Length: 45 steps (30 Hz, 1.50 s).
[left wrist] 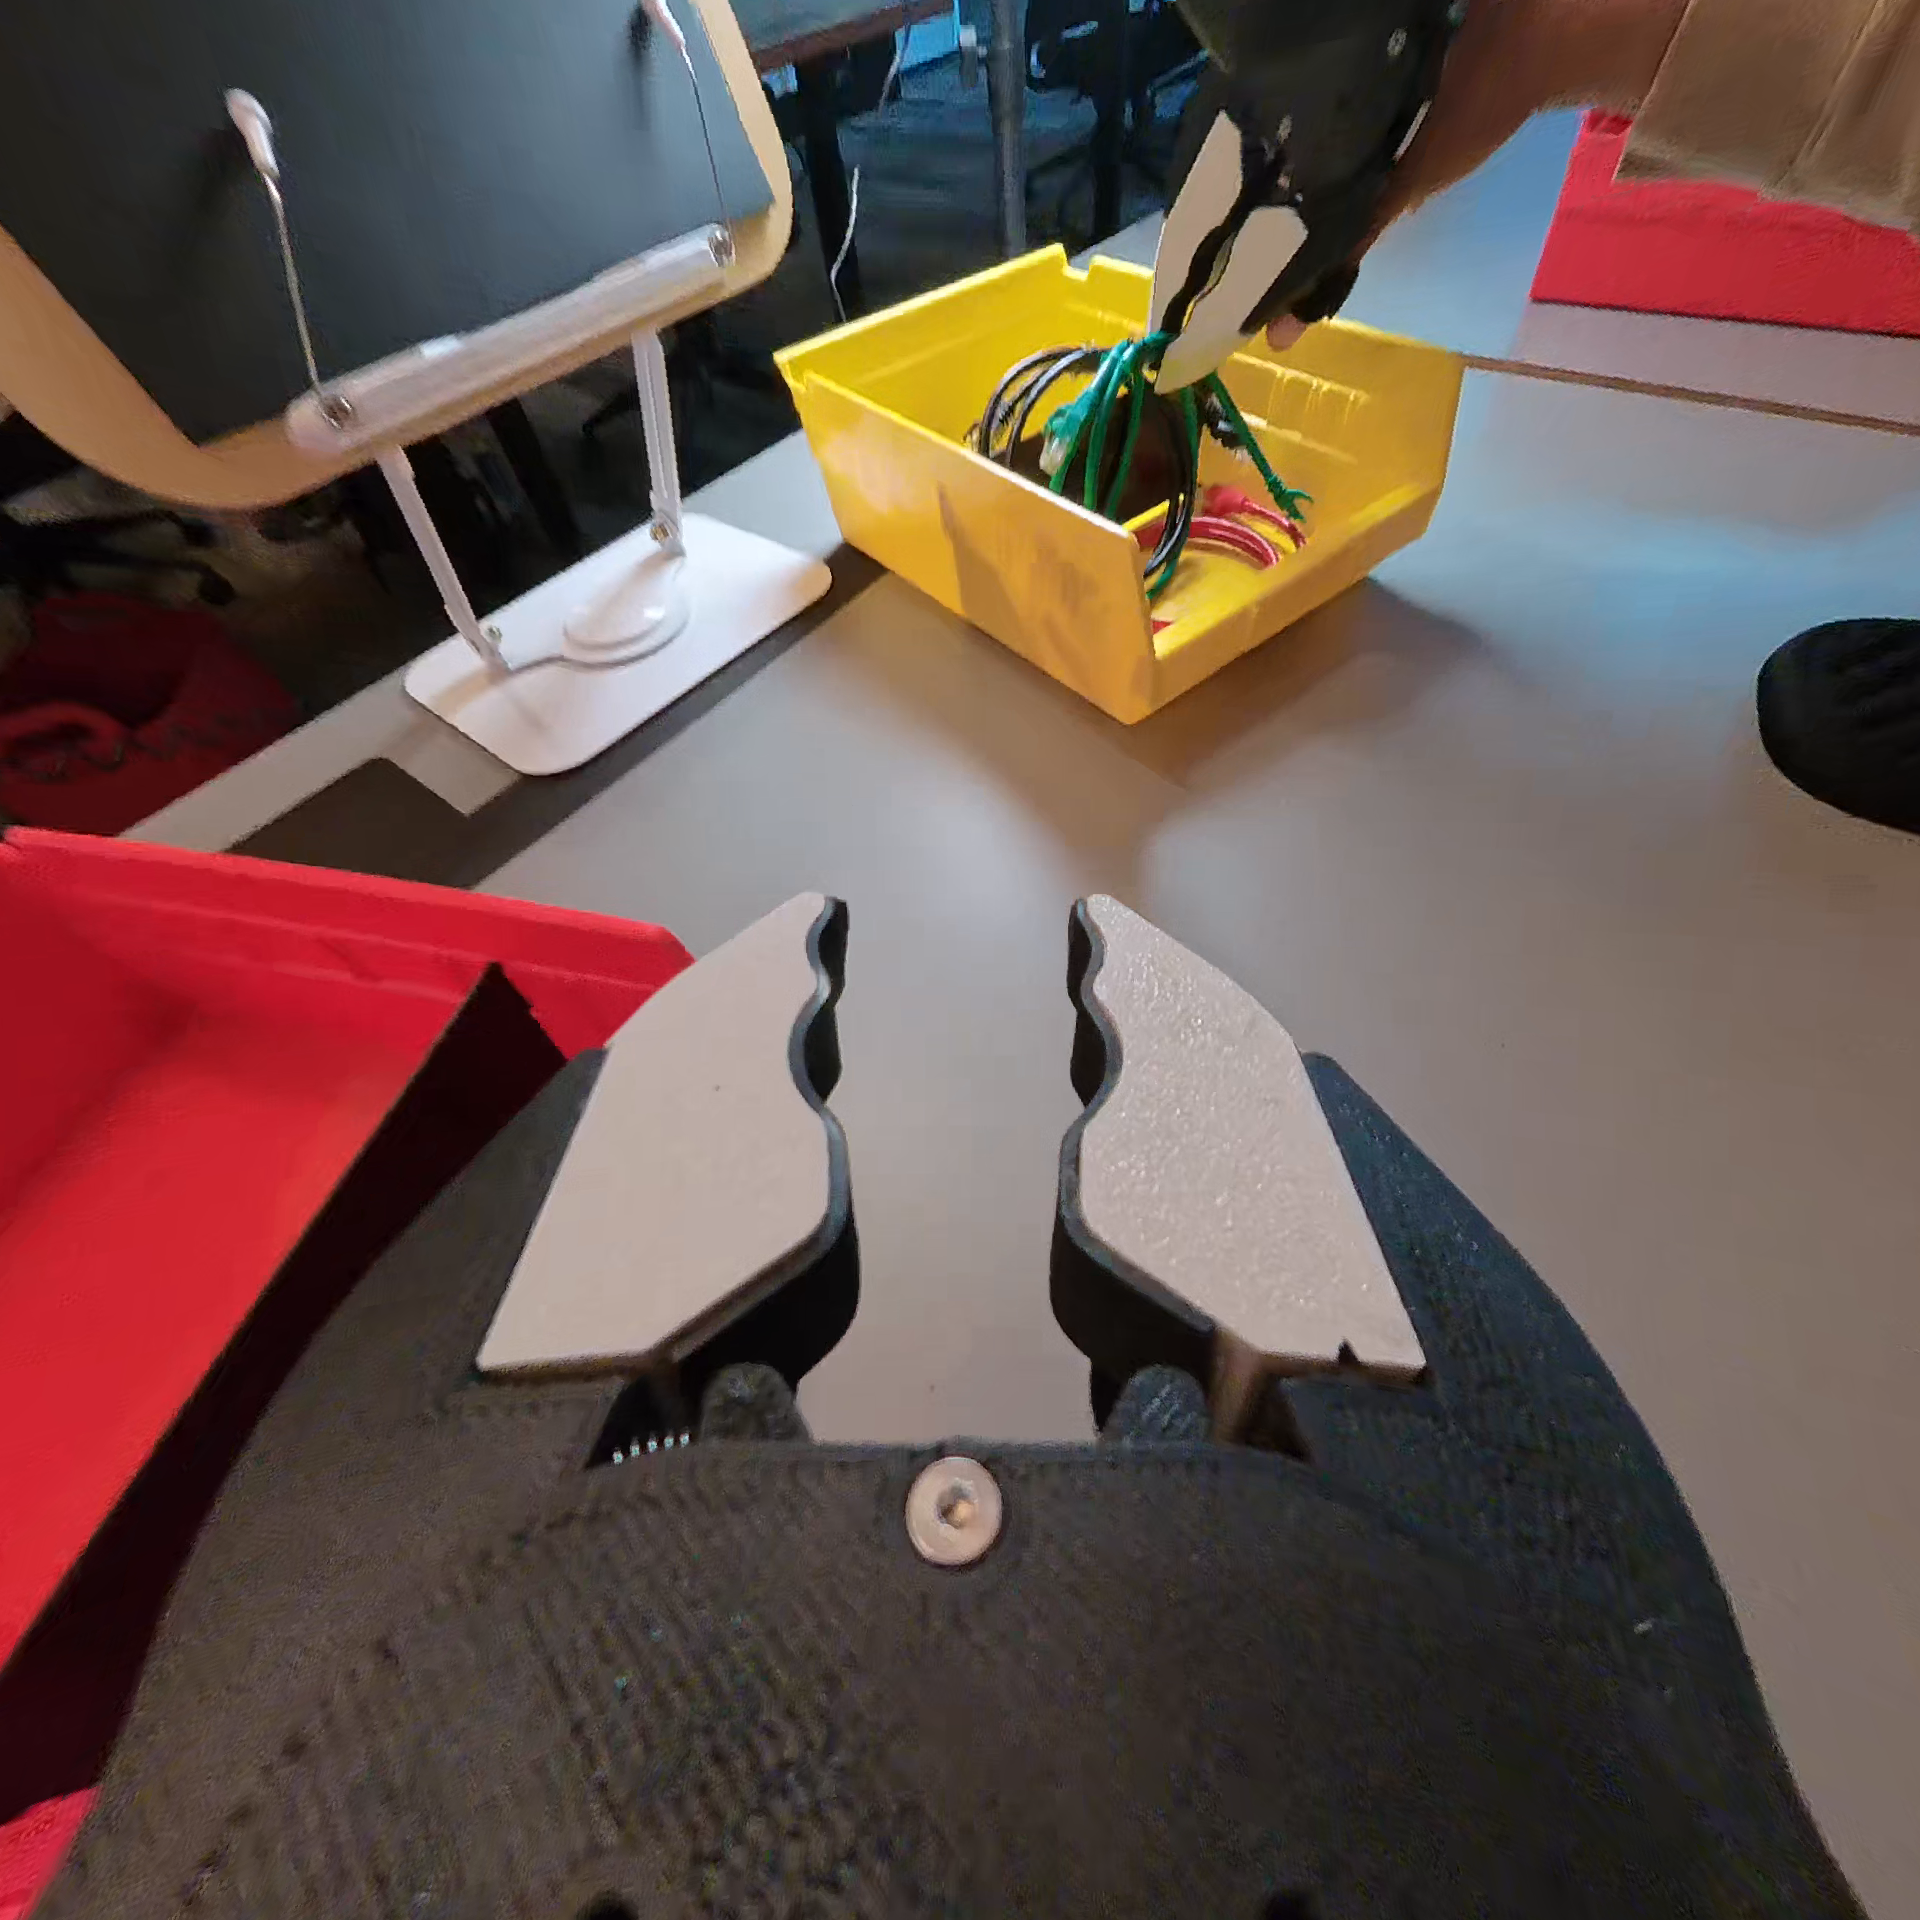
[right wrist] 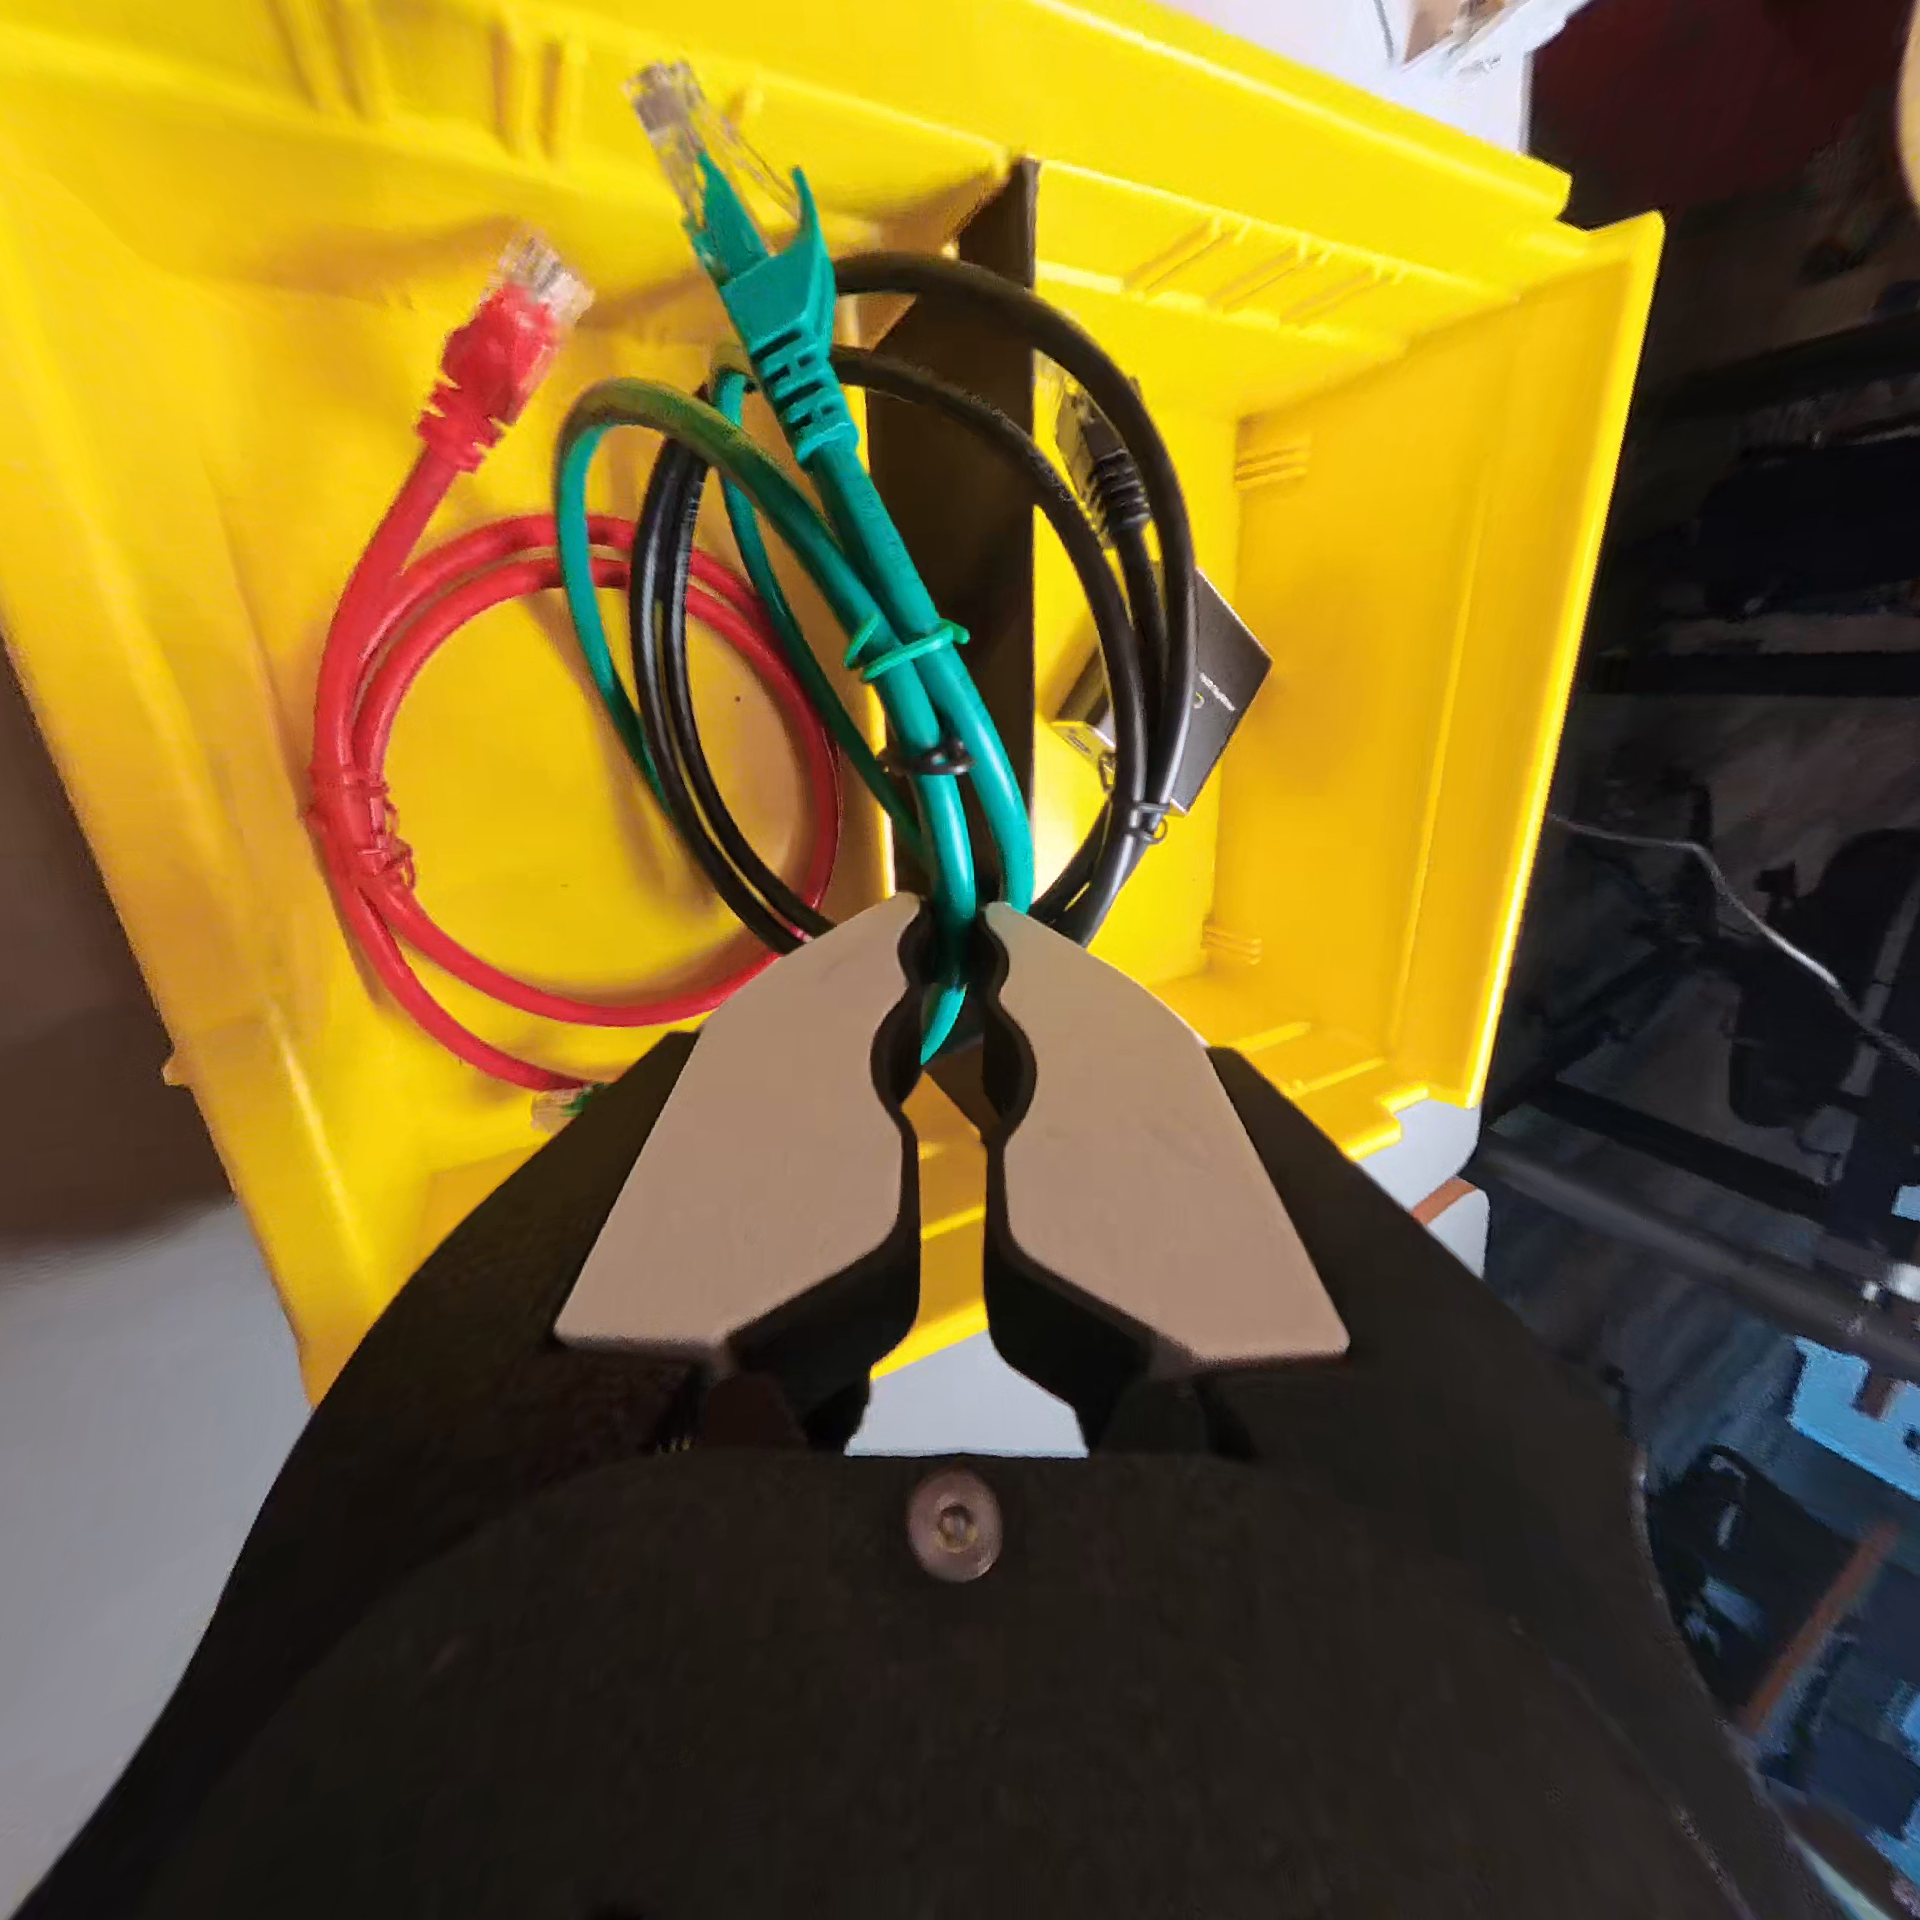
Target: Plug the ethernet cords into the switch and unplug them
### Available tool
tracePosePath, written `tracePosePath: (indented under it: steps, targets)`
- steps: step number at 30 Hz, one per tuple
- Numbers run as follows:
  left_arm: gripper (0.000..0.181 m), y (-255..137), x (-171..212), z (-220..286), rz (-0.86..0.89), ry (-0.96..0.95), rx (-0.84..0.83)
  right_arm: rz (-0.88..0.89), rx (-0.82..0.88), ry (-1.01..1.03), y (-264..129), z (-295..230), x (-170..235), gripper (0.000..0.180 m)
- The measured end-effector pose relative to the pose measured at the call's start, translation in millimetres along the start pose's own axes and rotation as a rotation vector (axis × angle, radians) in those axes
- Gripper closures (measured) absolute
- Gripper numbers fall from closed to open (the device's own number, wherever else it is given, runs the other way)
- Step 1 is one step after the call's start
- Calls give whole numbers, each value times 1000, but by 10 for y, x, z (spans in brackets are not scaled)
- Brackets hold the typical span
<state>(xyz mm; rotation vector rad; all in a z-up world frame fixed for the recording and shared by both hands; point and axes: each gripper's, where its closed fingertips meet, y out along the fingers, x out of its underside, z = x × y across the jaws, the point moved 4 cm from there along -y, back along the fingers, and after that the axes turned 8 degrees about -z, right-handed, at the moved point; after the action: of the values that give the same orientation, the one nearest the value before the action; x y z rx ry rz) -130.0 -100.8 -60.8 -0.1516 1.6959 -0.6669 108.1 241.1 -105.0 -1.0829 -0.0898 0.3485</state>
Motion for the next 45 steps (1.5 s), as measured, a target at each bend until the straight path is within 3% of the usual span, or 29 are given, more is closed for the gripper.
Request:
tracePosePath:
  steps: [3,7,9,10,13,20,23,26,32,35,37,41,45]
  targets:
    - [139,44,71,15,-18,0,8,83,-81,54,-127,-2,-25,173]
    - [139,80,107,16,-35,6,1,20,65,85,-28,227,51,132]
    - [139,91,128,2,-46,7,-3,-13,41,102,104,230,48,124]
    - [139,98,148,-14,-56,7,-8,-14,20,111,173,225,31,125]
    - [139,113,261,-101,-105,20,-51,18,-7,139,283,257,-36,158]
    - [138,15,586,-298,-186,19,-133,92,-316,185,49,218,-15,168]
    - [133,5,643,-372,-199,22,-173,-30,-212,172,242,252,117,163]
    - [130,15,670,-406,-221,47,-209,-35,-136,164,269,262,104,132]
    - [124,33,817,-523,-321,127,-291,230,62,230,-462,468,-41,123]
    - [123,39,889,-592,-353,142,-312,273,74,165,-749,191,-137,125]
    - [123,58,945,-638,-387,152,-319,233,-15,65,-763,-224,-210,132]
    - [114,150,1136,-748,-557,196,-334,-24,-140,-156,-349,-1064,-202,133]
    - [112,301,1322,-872,-722,251,-338,-141,-146,-207,121,-1317,-209,129]
